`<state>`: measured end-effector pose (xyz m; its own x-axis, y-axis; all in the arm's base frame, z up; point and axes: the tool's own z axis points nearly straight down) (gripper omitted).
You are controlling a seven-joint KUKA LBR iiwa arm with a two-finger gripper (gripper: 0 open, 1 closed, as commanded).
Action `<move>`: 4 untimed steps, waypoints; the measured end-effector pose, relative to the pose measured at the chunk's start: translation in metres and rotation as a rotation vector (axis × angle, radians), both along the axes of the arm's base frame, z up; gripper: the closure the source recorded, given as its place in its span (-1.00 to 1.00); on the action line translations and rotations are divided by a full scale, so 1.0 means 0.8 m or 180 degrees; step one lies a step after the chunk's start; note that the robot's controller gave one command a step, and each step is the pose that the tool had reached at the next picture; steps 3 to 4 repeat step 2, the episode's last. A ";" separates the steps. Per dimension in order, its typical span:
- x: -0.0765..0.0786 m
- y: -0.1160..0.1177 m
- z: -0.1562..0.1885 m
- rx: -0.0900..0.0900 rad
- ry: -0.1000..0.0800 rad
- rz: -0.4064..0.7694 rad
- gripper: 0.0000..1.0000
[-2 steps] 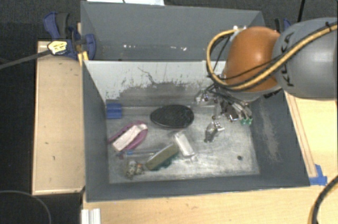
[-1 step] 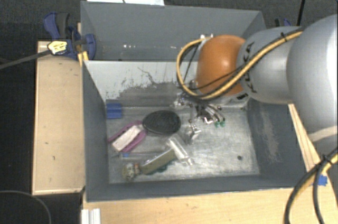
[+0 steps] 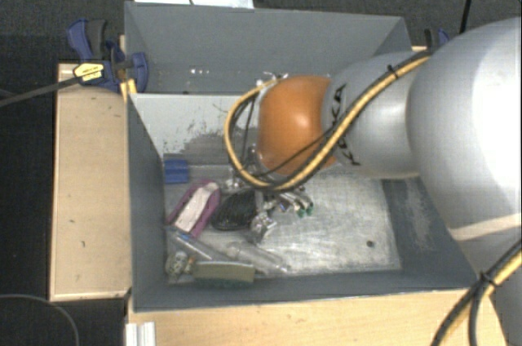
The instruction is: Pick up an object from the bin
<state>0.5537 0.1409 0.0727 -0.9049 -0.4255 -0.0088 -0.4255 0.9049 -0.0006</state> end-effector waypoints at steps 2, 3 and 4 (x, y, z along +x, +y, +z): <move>-0.040 0.024 0.179 -0.0005 -0.0001 0.0822 1.00; -0.040 0.024 0.179 -0.0005 -0.0001 0.0822 1.00; -0.040 0.024 0.179 -0.0005 -0.0001 0.0822 1.00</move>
Offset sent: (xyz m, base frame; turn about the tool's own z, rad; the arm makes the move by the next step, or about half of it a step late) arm 0.0000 0.0000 0.0000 0.0000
